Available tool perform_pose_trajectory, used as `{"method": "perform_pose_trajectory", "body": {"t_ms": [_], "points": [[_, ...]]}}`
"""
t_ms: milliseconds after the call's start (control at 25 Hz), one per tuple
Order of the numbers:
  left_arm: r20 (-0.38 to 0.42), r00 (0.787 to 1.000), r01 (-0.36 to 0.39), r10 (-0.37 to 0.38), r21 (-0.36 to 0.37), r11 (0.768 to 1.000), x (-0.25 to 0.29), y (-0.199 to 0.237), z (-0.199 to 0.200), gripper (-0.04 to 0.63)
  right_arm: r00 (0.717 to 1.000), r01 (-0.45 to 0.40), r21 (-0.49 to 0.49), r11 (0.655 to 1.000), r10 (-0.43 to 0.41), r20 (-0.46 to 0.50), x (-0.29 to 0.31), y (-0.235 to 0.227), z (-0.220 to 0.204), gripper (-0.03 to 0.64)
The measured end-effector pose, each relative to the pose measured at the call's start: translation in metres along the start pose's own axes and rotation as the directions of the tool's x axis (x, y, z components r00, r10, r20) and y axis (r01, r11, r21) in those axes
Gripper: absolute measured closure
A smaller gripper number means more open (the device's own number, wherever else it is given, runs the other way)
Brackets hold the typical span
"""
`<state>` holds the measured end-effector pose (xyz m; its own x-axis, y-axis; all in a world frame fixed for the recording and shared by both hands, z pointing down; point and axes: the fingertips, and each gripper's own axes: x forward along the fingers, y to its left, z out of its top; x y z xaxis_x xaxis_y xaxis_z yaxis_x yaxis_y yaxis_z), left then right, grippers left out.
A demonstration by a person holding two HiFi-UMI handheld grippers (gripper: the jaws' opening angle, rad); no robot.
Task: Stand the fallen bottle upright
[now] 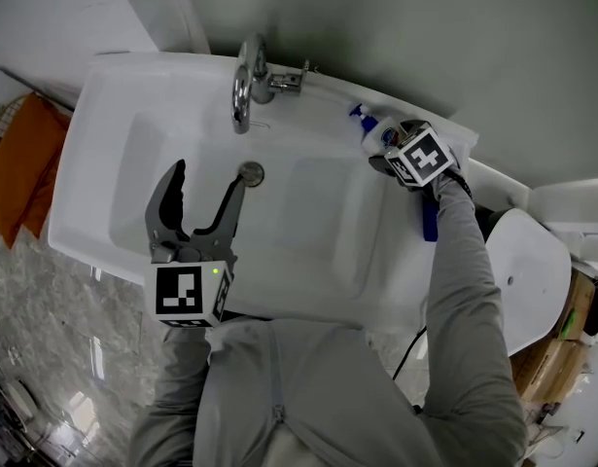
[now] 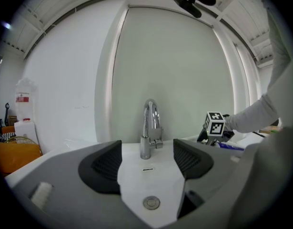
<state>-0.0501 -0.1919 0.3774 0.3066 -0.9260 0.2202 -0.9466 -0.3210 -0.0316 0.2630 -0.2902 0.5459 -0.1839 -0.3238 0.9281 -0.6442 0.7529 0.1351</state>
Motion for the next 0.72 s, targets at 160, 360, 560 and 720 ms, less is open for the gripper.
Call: {"method": "perform_pose_trajectory", "body": {"t_ms": [160,360,560,720], "points": [[-0.004,1.0,-0.005,0.005,0.001,1.0,0.004,0.005,-0.001,0.222,0.999,-0.005,-0.016,1.0,0.005,-0.038,0.008,-0.001,-0.004,0.187],[-0.012,1.0,0.004,-0.004,-0.003,1.0,0.008,0.002,-0.005,0.222,0.999,0.0,-0.007,1.0,0.0,-0.04,0.012,-0.003,-0.006,0.187],[-0.012,1.0,0.013,-0.013,-0.004,1.0,0.01,-0.001,-0.005,0.222,0.998,0.03,-0.035,0.999,-0.031,-0.047,0.011,-0.006,-0.007,0.187],[-0.01,1.0,0.011,-0.011,-0.003,1.0,0.009,0.0,-0.004,0.222,0.997,0.057,-0.066,0.996,-0.06,-0.051,0.01,-0.005,-0.007,0.187]]}}
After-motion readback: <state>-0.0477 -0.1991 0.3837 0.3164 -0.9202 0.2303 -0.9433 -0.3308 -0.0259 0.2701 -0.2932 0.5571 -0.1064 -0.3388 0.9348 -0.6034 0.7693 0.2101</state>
